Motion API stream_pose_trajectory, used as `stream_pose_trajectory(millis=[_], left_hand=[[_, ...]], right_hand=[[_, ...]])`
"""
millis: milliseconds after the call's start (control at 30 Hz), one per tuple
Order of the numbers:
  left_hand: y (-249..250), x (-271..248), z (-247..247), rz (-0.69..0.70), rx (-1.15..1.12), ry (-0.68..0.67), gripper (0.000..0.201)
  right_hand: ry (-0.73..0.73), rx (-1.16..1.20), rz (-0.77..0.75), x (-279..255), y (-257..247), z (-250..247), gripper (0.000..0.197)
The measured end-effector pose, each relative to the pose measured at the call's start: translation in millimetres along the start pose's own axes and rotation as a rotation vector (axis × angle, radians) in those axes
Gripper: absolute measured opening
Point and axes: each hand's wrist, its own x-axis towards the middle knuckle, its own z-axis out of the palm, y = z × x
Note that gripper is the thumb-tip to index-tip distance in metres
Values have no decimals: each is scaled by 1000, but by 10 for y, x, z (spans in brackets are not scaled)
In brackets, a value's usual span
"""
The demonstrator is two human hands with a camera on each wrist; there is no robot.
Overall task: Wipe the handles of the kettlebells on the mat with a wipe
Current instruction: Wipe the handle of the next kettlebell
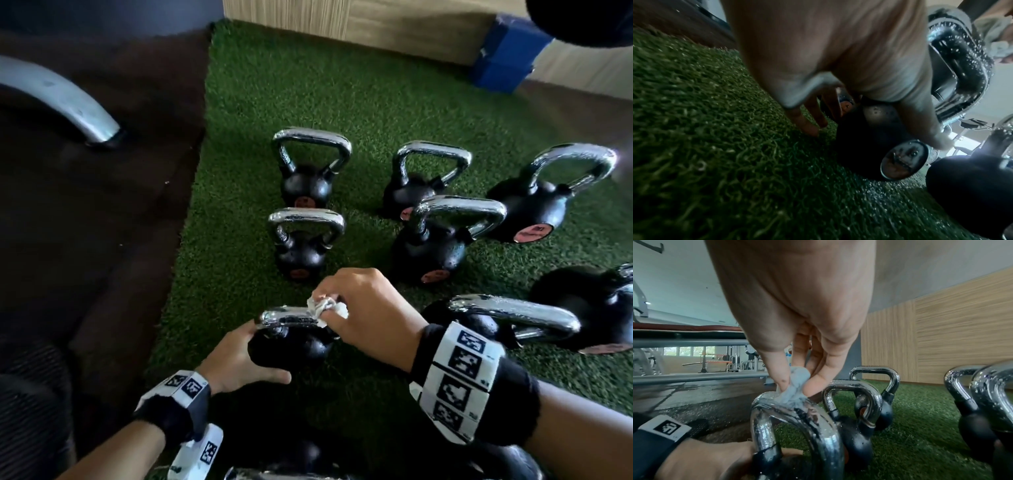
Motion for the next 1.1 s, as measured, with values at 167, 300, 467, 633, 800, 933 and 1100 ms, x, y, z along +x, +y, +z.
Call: stream_pose_trajectory(millis=[167, 300, 467, 633, 800, 933, 1100], left_hand=[[65, 86, 174, 94, -15, 42, 88], [32, 109, 214, 141, -45, 53, 95], [1, 75, 220, 152, -98, 67, 98], [24, 78, 195, 125, -113, 64, 102], [71, 63, 176, 102, -106, 58, 105], [96, 72, 140, 118, -94, 45, 99], [115, 58, 132, 145, -70, 62, 95]], right_hand=[[7, 40, 88, 42, -87, 166, 17], [48, 18, 204, -41, -54, 213, 11], [201, 12, 264, -225, 95, 214, 19], [310, 27, 264, -273, 131, 293, 21], [282, 100, 370, -299, 285, 234, 22], [316, 46, 386, -269, 319, 303, 19], [201, 33, 528, -209, 408, 430, 4]])
